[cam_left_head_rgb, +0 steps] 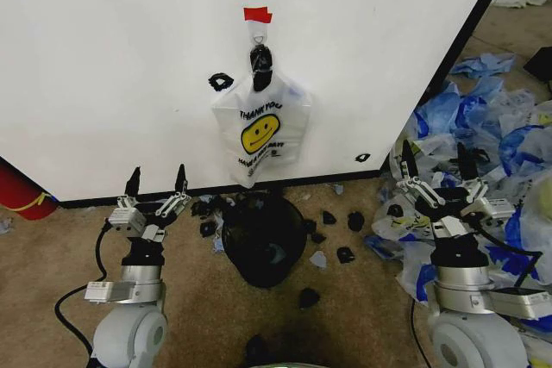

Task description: Pick up the garbage bag from the wall and place it over the trash bin.

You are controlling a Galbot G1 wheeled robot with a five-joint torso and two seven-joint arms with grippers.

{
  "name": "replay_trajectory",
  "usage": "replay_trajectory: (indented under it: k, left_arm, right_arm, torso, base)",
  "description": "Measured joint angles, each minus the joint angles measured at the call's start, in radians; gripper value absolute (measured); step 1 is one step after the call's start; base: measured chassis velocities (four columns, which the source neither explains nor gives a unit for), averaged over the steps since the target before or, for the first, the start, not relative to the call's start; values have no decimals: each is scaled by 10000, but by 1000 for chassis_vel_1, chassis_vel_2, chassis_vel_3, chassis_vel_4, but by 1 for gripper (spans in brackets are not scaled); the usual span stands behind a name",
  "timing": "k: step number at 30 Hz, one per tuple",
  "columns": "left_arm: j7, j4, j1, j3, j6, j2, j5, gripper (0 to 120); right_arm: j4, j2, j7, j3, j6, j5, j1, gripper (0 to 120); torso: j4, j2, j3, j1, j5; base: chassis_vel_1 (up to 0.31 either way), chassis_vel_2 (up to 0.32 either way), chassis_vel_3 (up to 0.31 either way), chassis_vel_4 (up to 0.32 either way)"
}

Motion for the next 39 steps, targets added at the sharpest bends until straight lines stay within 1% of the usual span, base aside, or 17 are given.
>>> replay_trajectory:
  k: [12,17,19,22,25,29,30,31,35,38,39]
  left_arm:
    - [20,149,-123,54,-17,-122,49,100]
    - [21,376,-256,27,-10,-124,49,100]
    - [17,484,-329,-10,-9,-108,30,100]
    - [14,692,-480,-22,-4,-35,-12,100]
    - [12,778,-515,-25,3,-6,-18,100]
    - [14,979,-587,-22,23,-21,0,100]
    - [15,1047,-607,-18,36,-47,24,100]
    - [15,1047,-607,-18,36,-47,24,100]
    - [20,1285,-718,-10,99,-170,179,100]
    - [23,1417,-778,-4,154,-266,294,100]
    - [23,1417,-778,-4,154,-266,294,100]
  right_arm:
    - [-433,-48,16,-93,39,20,280,100]
    - [-981,-230,16,-164,68,167,627,100]
    - [-1363,-375,4,-304,90,447,896,100]
    - [-1947,-566,-58,-555,95,983,1367,100]
    - [-2293,-607,-148,-690,85,1229,1637,100]
    - [-3098,-629,-461,-1300,-83,2653,2563,100]
    - [-3353,-629,-538,-1605,-159,3204,2928,100]
    - [-3353,-629,-538,-1605,-159,3204,2928,100]
    - [-4232,-624,-782,-2914,-441,5175,4362,100]
    - [-4905,-623,-924,-3955,-569,6299,5418,100]
    - [-4905,-623,-924,-3955,-569,6299,5418,100]
  torso:
    - [0,0,0,0,0]
    - [-1,0,0,0,-1]
    - [2,0,1,0,2]
    - [0,0,1,0,0]
    - [0,-1,1,0,0]
    - [-1,-1,1,0,1]
    - [-1,0,1,0,1]
    - [-1,0,1,0,1]
    - [0,-1,1,1,0]
    - [1,-1,2,1,0]
    - [1,-1,2,1,0]
  base:
    - [0,0,0,0]
    - [0,0,0,0]
    - [0,0,0,0]
    - [0,0,0,0]
    - [0,0,0,0]
    - [0,0,0,0]
    - [0,0,0,0]
    - [0,0,0,0]
    - [0,0,0,0]
    - [0,0,0,0]
    - [0,0,0,0]
